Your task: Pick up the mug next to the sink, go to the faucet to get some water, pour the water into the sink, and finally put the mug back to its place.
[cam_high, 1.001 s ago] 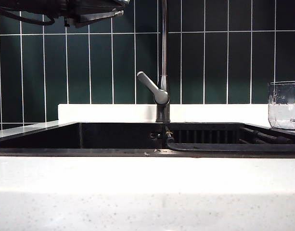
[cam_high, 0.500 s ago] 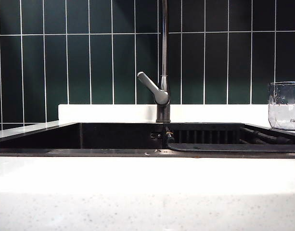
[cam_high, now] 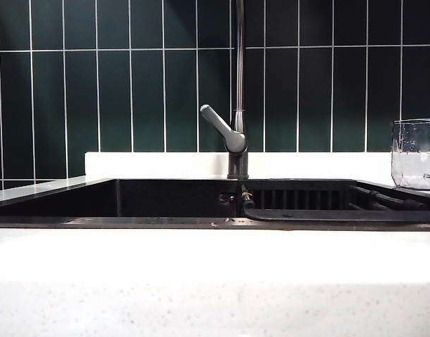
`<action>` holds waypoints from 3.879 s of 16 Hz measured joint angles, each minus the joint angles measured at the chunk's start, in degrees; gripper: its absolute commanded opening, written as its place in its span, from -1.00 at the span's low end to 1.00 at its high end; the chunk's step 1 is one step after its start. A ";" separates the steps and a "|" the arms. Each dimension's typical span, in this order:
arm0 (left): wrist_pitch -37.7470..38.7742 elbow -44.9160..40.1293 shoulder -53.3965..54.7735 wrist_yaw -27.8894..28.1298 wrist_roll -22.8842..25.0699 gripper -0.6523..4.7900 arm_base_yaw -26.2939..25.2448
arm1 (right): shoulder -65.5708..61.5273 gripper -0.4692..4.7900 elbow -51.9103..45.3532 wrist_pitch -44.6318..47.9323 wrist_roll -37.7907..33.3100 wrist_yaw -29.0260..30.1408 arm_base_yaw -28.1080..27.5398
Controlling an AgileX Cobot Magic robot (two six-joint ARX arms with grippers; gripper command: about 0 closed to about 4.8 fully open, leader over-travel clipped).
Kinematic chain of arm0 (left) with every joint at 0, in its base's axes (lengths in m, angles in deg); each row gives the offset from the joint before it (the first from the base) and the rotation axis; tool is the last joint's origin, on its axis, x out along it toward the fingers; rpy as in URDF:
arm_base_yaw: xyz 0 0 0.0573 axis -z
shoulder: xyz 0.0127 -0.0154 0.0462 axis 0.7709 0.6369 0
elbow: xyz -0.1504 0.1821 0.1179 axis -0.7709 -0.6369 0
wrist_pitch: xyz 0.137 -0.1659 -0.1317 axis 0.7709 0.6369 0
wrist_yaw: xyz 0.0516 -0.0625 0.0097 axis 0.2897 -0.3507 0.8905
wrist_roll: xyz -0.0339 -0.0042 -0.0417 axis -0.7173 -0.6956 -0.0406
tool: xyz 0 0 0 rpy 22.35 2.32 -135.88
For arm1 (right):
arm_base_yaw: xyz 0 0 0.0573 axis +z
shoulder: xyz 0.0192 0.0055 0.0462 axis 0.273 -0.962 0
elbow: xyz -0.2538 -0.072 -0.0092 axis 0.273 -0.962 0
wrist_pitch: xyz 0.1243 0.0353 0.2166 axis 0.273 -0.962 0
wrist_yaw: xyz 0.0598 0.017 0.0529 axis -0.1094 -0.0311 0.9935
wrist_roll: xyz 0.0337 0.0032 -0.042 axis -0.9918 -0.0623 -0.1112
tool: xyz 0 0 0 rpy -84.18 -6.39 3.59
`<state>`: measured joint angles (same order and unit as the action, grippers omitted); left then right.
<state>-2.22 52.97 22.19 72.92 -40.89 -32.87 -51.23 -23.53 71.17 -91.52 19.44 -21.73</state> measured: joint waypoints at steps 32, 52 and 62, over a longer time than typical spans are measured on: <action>3.98 -34.03 -45.24 12.07 -14.25 -0.78 0.04 | 46.07 -0.84 -11.13 -23.87 13.22 -24.37 25.92; 17.03 -34.03 -48.70 10.84 -13.20 -0.78 0.07 | 49.09 -0.84 -19.50 -25.33 13.35 -31.10 34.21; 20.02 -34.03 -48.72 10.67 -13.20 -0.78 0.07 | 49.09 -0.84 -19.50 -25.31 13.33 -31.10 34.18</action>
<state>17.80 18.94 -26.53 83.58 -54.09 -32.81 -2.14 -43.03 45.86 -78.18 -11.66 12.45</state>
